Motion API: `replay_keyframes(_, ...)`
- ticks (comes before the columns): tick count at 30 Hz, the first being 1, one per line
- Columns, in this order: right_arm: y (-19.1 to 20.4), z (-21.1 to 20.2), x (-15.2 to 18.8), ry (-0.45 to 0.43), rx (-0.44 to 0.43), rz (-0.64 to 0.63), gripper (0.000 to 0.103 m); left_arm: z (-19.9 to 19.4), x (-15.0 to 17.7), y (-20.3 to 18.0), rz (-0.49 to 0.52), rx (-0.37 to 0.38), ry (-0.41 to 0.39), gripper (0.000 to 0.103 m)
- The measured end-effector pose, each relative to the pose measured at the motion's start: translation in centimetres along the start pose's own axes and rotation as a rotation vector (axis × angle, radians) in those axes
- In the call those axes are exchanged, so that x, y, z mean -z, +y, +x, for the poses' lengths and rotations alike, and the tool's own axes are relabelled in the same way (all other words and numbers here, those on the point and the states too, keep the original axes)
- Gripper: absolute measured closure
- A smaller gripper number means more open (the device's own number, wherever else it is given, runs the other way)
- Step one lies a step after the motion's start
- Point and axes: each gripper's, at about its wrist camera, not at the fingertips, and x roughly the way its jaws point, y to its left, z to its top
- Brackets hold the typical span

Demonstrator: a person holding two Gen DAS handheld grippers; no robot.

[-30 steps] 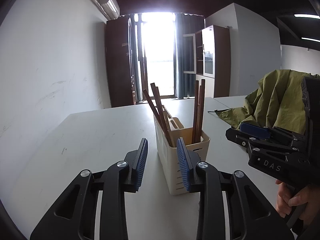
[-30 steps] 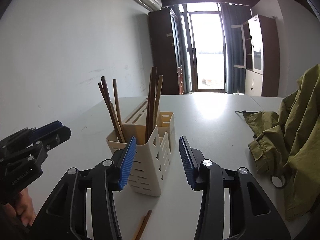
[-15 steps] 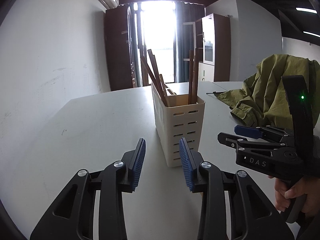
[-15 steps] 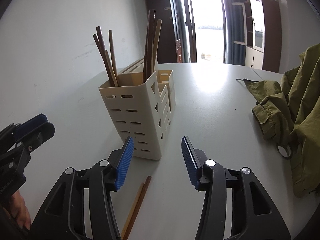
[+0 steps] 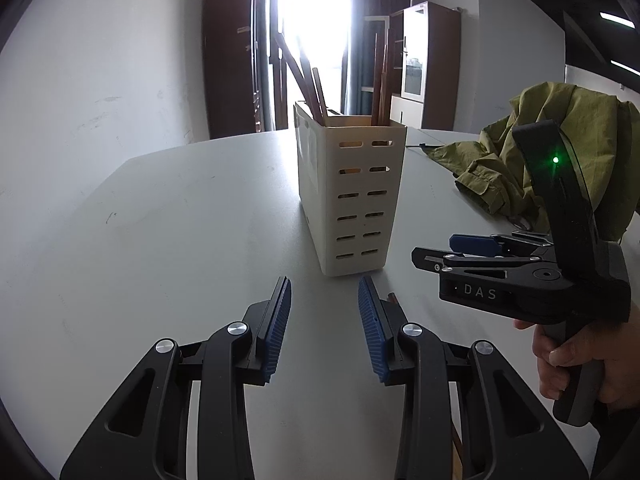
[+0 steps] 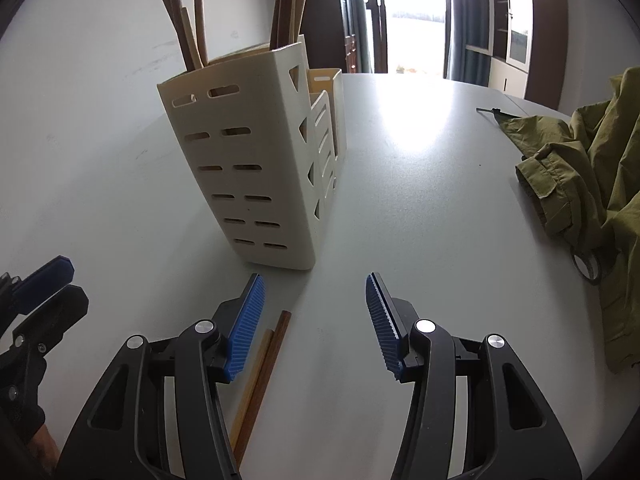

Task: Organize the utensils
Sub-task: 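Withdraw both open tools and lower them toward the last loose chopsticks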

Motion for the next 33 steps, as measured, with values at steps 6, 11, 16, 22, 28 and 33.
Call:
replay_keyframes(6, 0.3, 2.1, 0.7, 0.075, 0.018, -0.005, 0.050, -0.2, 0.5, -0.1, 0.007, 0.005, 0.009, 0.066)
replay_keyframes(11, 0.5, 3.0, 1.1, 0.097, 0.020, -0.003, 0.050, 0.0, 0.4, 0.3, -0.003, 0.007, 0.017, 0.066)
replay_keyframes(16, 0.9, 3.9, 1.6, 0.123, 0.027, -0.014, 0.050, 0.2, 0.5, 0.1, 0.002, 0.012, 0.027, 0.066)
replay_keyframes(22, 1.1, 4.9, 2.0, 0.156, 0.031, -0.040, 0.051, 0.7, 0.5, 0.0, 0.007, 0.011, 0.039, 0.066)
replay_keyframes(28, 0.8, 5.0, 2.1, 0.160, 0.058, -0.058, 0.058, 0.9, 0.7, 0.1, -0.004, 0.014, 0.051, 0.066)
replay_keyframes(33, 0.2, 4.9, 2.3, 0.163, 0.073, -0.061, 0.075, 1.3, 0.9, -0.1, -0.001, 0.021, 0.066, 0.066)
